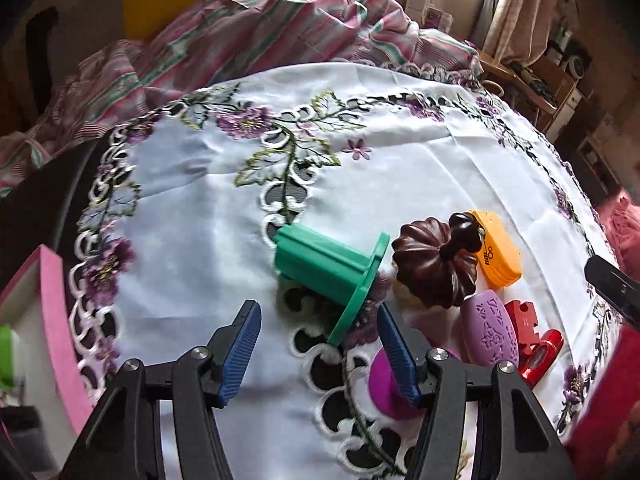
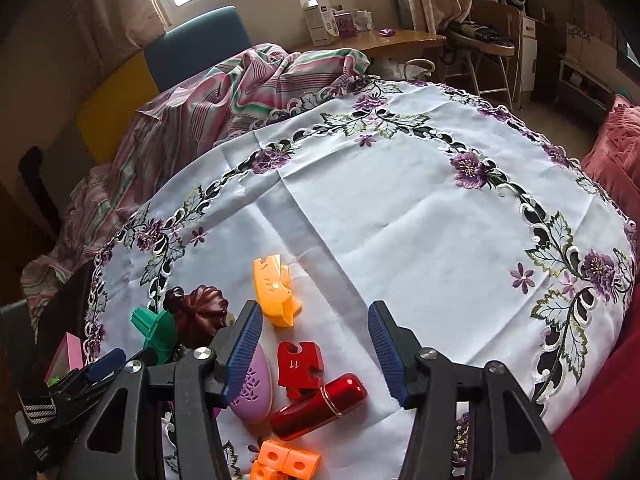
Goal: Organize rigid objects
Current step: 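Grasp the teal green stand with the left gripper, then carry the teal stand toward the tray with the left gripper while the right gripper grasps the brown ribbed knob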
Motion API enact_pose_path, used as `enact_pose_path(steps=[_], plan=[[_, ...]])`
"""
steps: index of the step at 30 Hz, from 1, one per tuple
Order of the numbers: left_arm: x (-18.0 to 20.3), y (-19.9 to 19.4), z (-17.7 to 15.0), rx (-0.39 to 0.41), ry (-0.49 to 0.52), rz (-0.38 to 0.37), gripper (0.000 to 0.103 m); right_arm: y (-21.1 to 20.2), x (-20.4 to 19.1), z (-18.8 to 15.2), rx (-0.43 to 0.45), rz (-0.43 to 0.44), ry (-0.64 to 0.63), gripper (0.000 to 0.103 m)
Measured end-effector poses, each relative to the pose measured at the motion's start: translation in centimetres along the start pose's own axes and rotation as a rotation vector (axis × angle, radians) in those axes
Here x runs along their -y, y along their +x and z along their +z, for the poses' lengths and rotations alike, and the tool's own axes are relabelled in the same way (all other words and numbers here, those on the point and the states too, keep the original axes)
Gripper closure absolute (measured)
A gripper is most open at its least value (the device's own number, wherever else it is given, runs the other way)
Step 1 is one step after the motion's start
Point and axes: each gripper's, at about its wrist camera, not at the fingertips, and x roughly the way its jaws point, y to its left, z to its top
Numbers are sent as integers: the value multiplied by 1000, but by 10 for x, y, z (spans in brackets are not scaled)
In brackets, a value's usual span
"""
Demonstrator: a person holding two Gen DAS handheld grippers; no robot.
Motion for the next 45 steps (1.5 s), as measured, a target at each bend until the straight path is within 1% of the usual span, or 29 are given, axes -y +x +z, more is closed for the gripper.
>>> enact_pose_path(steps=[1, 2, 3, 4, 5, 7, 9, 13, 15, 18, 22, 26, 29, 30, 31, 33, 37, 39, 40, 42, 43, 45], plan=[[1, 5, 2, -2, 2, 5, 42, 1, 0, 0, -3, -1, -2, 47], [3, 11, 5, -7, 2, 9, 50, 1, -1, 0, -4, 0, -4, 47], [3, 17, 7, -16, 0, 10, 60, 1, -1, 0, -4, -1, -6, 47], [4, 24, 8, -32, -1, -10, 77, 2, -1, 0, -4, -5, -8, 47], [4, 24, 8, -14, -4, -19, 79, 2, -1, -1, -7, -9, -10, 47], [5, 17, 6, 17, 6, -12, 80, 4, -2, -1, -12, -11, -13, 47], [4, 7, -2, 51, 12, -26, 80, 4, -2, -1, -12, -14, -16, 47], [-2, -15, -18, 90, 32, -7, 80, 4, -6, -2, -14, -9, -34, 47], [-10, -26, -28, 91, 17, -8, 80, 4, -9, -3, -18, 1, -45, 47], [-21, -39, -42, 103, -2, 5, 80, 6, -15, -5, -32, 40, -68, 47], [-32, -64, -62, 140, 6, 38, 80, 7, -33, -11, -48, 97, -126, 47], [-39, -88, -78, 176, 12, 59, 80, 12, -56, -17, -73, 136, -198, 47], [-46, -104, -86, 200, 3, 72, 80, 19, -71, -15, -87, 146, -232, 47], [-48, -108, -89, 207, -3, 76, 80, 22, -78, -13, -87, 147, -246, 47], [-51, -113, -90, 214, -12, 81, 80, 26, -82, -12, -90, 145, -256, 44], [-57, -123, -94, 225, -30, 86, 80, 36, -91, -9, -98, 139, -272, 42], [-67, -140, -104, 247, -59, 106, 80, 58, -106, -6, -87, 80, -313, 42], [-71, -146, -108, 256, -68, 118, 80, 68, -110, -8, -88, 69, -333, 42], [-73, -148, -111, 260, -73, 125, 80, 71, -112, -9, -89, 57, -350, 51], [-78, -153, -116, 263, -89, 131, 80, 72, -117, -11, -67, 38, -398, 76], [-81, -154, -119, 261, -100, 131, 80, 71, -119, -12, -59, 27, -419, 80], [-86, -155, -124, 256, -118, 134, 80, 70, -119, -14, -57, 28, -432, 80]])
